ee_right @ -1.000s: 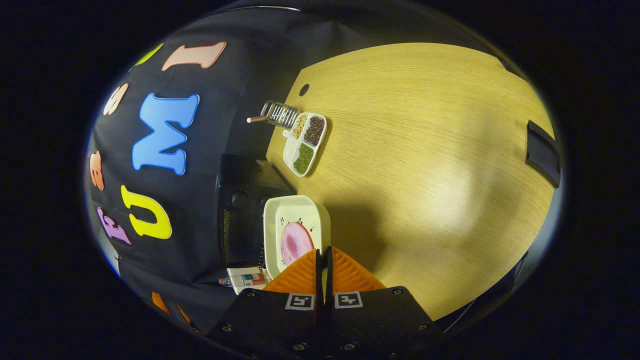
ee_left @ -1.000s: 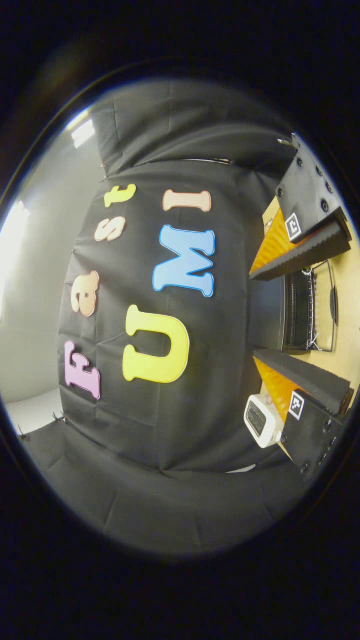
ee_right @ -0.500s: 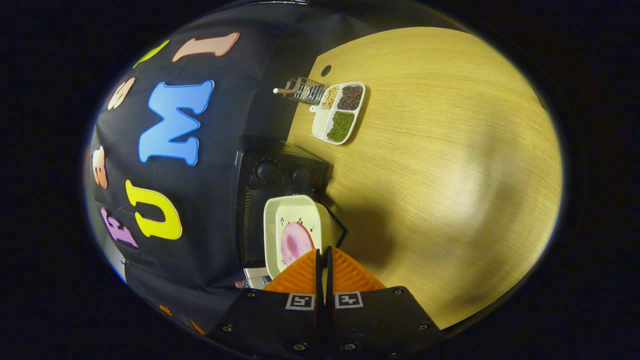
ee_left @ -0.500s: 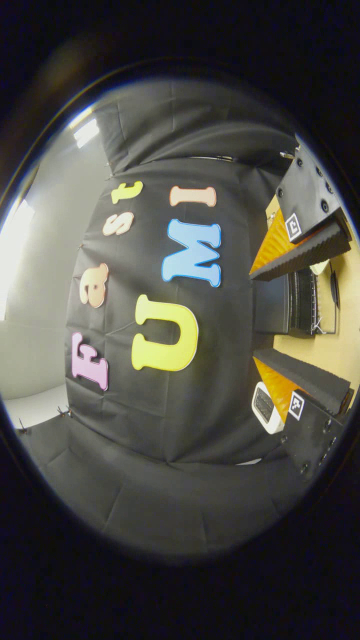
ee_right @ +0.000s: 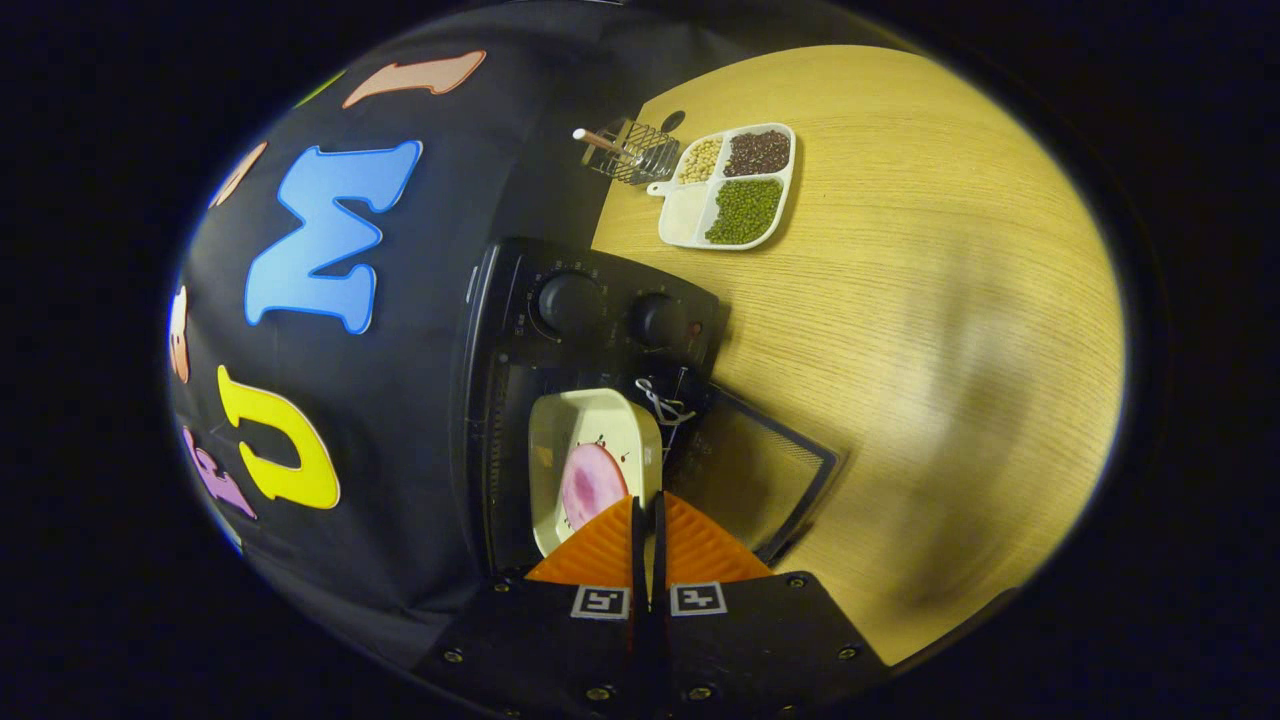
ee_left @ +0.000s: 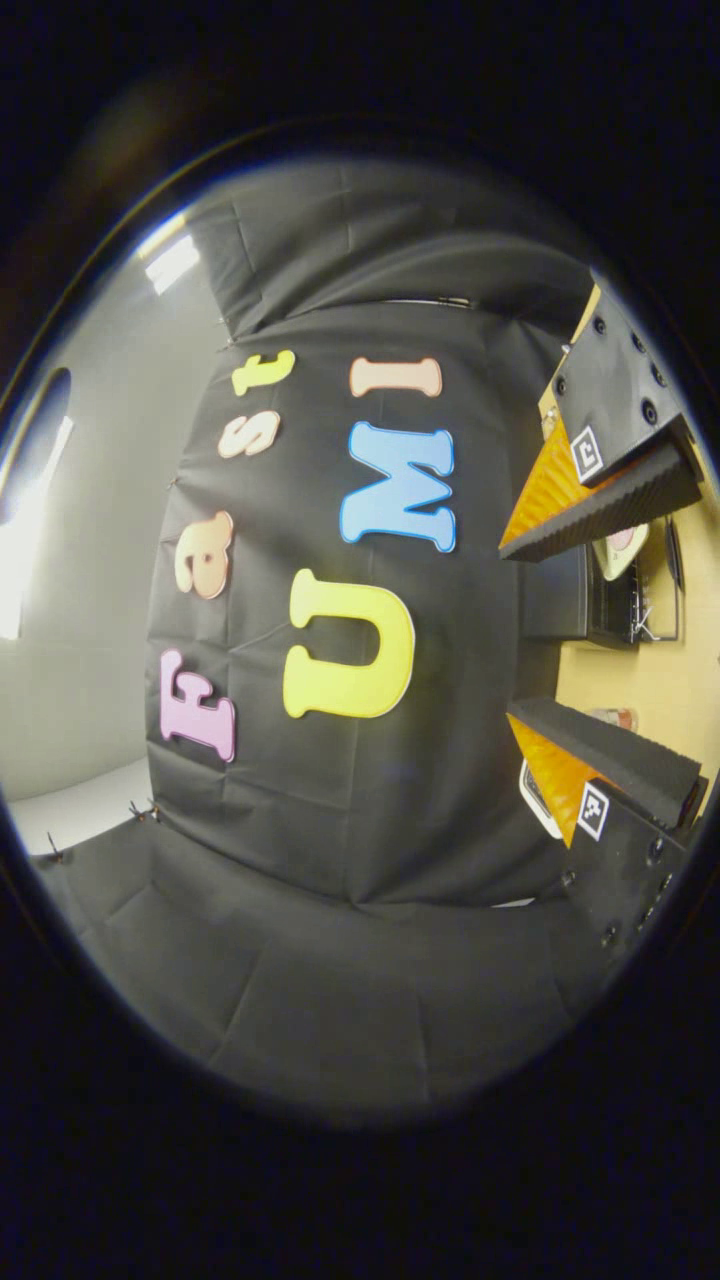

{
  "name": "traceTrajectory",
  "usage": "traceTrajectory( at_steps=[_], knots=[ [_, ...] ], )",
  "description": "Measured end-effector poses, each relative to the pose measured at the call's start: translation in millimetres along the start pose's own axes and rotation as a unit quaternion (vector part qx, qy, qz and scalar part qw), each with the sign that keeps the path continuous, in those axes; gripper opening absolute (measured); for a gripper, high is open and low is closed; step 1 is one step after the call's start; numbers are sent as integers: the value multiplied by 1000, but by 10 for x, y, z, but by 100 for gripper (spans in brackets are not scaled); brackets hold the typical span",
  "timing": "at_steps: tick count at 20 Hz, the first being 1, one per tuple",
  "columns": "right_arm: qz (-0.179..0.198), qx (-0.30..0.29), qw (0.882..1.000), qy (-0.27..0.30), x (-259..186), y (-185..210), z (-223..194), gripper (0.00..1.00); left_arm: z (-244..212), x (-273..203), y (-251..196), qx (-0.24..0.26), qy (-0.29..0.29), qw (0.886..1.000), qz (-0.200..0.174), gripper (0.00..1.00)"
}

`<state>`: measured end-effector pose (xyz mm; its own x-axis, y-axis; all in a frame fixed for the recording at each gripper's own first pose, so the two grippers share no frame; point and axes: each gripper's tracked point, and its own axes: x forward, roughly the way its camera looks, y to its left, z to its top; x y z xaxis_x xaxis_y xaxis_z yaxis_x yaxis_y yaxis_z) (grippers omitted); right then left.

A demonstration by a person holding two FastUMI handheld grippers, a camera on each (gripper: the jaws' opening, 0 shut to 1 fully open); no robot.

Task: Open the electric oven with the left hand, put the food in, and close the electric oven.

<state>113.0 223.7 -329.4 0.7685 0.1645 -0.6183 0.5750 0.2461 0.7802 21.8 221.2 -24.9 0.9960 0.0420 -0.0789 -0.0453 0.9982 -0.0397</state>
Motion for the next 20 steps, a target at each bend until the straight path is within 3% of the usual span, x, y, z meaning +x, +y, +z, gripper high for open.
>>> traceTrajectory(
  at_steps=[2,6,7,8,13,14,16,17,18,20],
  knots=[
    [0,32,999,-15,198,100,-30,1,-32,26,83,4,4,1000,6,97],
    [-3,91,995,-45,573,242,-107,2,-192,34,333,13,25,999,31,97],
    [-3,100,994,-53,646,253,-134,2,-227,23,389,10,33,999,38,93],
    [0,109,992,-58,710,283,-162,2,-235,11,451,9,37,998,43,97],
    [20,141,988,-66,1166,432,-296,4,-356,-53,728,18,57,995,76,97],
    [28,146,987,-68,1132,458,-287,5,-345,-67,758,18,58,995,80,93],
    [28,144,987,-70,1235,463,-291,6,-366,-90,779,20,59,994,86,98],
    [29,143,987,-68,1270,475,-302,6,-361,-100,788,21,59,994,88,93],
    [30,143,987,-66,1286,480,-313,6,-368,-103,785,21,60,994,90,98],
    [32,143,988,-50,1253,481,-347,8,-393,-93,728,18,60,994,89,97]
  ],
)
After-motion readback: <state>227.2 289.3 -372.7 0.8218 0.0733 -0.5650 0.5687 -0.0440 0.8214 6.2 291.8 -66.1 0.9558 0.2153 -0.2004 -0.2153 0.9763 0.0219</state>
